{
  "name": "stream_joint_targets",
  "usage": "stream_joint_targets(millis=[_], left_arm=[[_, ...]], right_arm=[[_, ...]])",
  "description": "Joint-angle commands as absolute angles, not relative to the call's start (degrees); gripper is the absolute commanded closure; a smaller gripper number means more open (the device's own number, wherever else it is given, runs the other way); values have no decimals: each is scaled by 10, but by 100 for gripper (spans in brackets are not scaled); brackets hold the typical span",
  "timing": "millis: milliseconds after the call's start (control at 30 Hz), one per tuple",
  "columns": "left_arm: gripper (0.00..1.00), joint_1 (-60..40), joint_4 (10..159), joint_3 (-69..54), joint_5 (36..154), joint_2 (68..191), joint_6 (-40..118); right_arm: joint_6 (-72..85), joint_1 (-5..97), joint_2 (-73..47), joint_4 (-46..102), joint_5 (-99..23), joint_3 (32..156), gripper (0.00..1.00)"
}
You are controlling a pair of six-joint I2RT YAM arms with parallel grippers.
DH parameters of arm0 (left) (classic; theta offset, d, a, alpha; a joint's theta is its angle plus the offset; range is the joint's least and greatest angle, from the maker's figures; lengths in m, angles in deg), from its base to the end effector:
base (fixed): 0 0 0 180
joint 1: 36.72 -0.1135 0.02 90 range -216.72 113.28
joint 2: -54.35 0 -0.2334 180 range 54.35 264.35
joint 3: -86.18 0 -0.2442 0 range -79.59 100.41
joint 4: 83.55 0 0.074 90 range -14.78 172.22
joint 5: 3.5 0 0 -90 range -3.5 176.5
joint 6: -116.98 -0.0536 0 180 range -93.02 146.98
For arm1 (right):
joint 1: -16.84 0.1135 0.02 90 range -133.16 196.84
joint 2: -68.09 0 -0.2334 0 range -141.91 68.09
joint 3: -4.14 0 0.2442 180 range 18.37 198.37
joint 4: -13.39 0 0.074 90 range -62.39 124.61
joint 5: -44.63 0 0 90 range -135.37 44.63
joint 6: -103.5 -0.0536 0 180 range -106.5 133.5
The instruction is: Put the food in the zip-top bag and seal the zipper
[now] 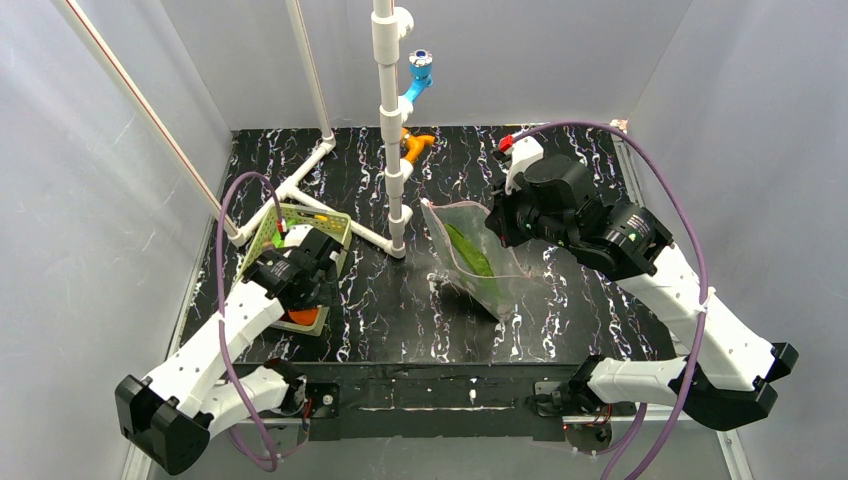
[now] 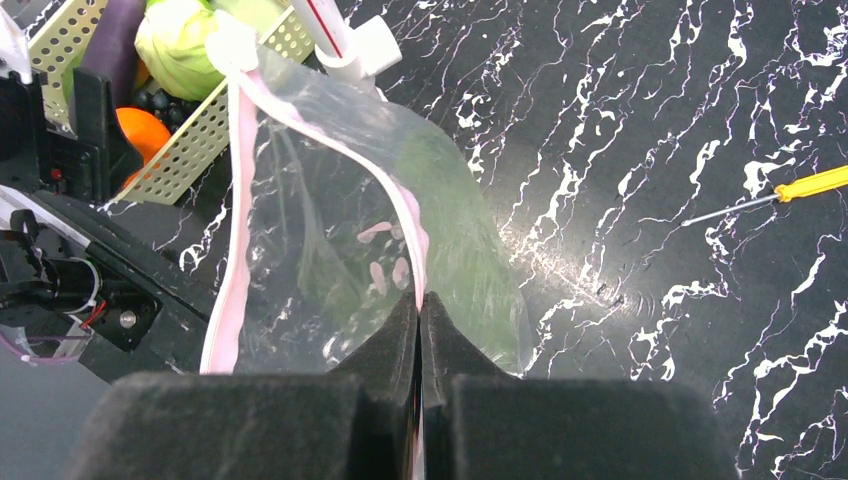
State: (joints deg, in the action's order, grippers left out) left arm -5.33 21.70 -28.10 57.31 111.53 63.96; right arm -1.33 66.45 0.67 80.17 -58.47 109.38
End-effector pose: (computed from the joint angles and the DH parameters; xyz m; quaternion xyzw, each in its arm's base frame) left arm 0.1704 -0.0734 0.2354 -0.0981 0.9433 0.0919 0.3035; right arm 0.1607 0.1701 0.4176 -0.2005 0.8340 0.1859 0.4792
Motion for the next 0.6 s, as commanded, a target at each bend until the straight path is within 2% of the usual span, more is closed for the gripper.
stream_joint_targets(millis=[0, 367, 433, 567], left_arm=[[19, -72, 238, -307, 569, 1106, 637], [45, -171, 299, -326, 662, 1106, 574], [44, -172, 299, -327, 669, 1110, 574], [27, -172, 293, -326, 668, 1123, 583]], right_arm=[[-14, 663, 22, 780, -582, 1094, 99], [-12, 663, 20, 773, -569, 1097, 99], [-13, 664, 22, 772, -569, 1096, 99], [-14, 663, 22, 767, -567, 1093, 99]])
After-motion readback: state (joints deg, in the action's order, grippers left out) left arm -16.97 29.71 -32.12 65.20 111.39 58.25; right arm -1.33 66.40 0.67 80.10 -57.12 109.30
